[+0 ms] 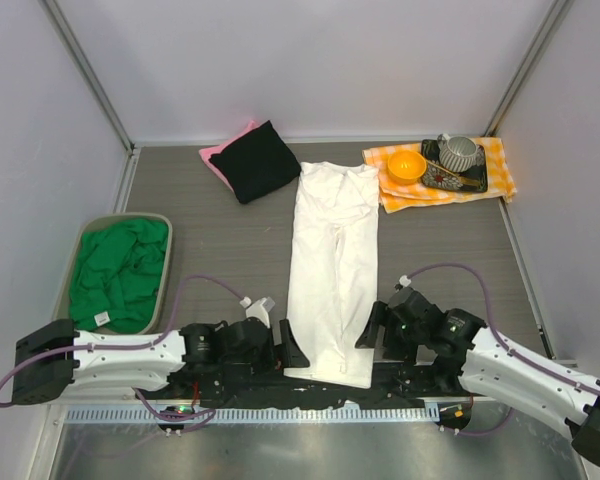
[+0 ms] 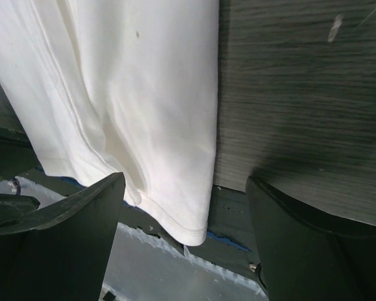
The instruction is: Fold and stack the t-shirts
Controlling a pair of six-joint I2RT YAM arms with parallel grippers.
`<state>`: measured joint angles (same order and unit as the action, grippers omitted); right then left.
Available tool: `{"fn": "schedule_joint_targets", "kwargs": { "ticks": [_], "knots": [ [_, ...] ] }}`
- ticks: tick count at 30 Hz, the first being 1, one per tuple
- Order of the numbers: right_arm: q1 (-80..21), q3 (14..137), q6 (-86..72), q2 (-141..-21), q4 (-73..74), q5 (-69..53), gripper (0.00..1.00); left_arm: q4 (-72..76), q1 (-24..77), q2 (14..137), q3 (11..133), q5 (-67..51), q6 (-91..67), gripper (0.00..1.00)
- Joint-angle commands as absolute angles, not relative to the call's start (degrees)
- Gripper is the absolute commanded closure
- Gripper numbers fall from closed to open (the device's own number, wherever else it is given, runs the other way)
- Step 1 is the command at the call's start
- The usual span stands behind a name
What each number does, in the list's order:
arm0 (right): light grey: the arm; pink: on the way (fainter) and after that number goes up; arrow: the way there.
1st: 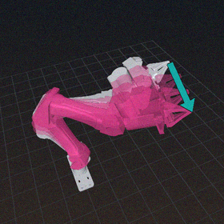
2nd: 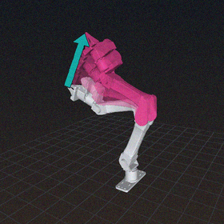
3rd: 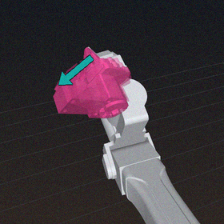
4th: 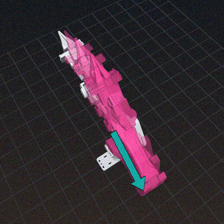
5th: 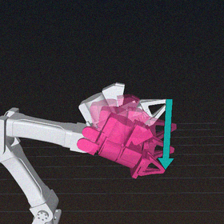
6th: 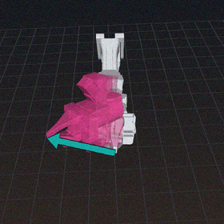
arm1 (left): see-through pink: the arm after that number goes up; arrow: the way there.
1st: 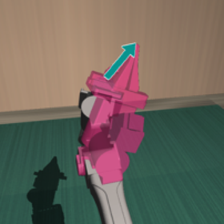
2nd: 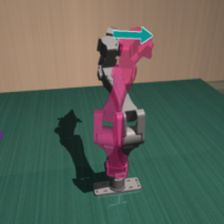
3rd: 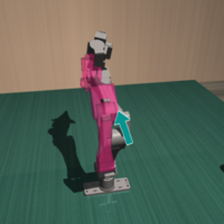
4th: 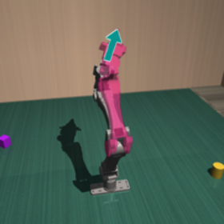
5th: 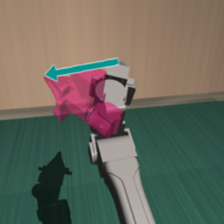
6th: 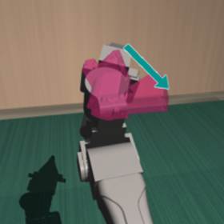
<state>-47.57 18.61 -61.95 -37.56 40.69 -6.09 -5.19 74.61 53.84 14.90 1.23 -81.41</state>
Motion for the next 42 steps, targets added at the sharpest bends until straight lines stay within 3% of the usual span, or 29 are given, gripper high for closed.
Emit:
{"fn": "schedule_joint_targets", "kwargs": {
  "ticks": [1, 16, 19, 22, 25, 36, 39, 42],
  "knots": [
    [-50.6, 17.7, -65.1, -39.0, 37.1, -9.4, 0.16, -7.8, 75.1, 58.0, 11.7, 3.0, -81.7, 0.12],
    [-60.8, 18.2, -71.4, -40.6, 37.8, -10.0, 0.27, -1.2, 74.7, 64.7, 10.6, 2.8, -81.5, 0.15],
    [-61.3, 18.0, -72.3, -40.5, 37.6, -9.9, 0.32, -1.5, 74.4, 64.2, 10.5, 2.7, -81.2, 0.16],
    [-62.2, 18.0, -73.3, -40.5, 37.1, -9.6, 0.47, -2.8, 74.2, 63.1, 10.5, 2.9, -81.0, 0.17],
    [-63.1, 17.9, -74.3, -40.8, 36.3, -9.3, 0.53, -4.9, 73.9, 61.1, 10.5, 3.1, -80.9, 0.20],
    [-66.0, 17.8, -75.8, -44.5, 31.9, -8.6, 0.57, -10.9, 73.8, 55.8, 10.2, 4.4, -81.3, 0.33],
    [-66.5, 17.8, -75.8, -45.3, 31.6, -8.2, 0.62, -8.2, 73.8, 58.6, 10.1, 4.2, -81.1, 0.33],
    [-66.8, 17.8, -76.2, -45.2, 31.8, -7.9, 0.74, -5.6, 73.8, 61.5, 10.4, 4.0, -80.9, 0.33]
  ]
}}
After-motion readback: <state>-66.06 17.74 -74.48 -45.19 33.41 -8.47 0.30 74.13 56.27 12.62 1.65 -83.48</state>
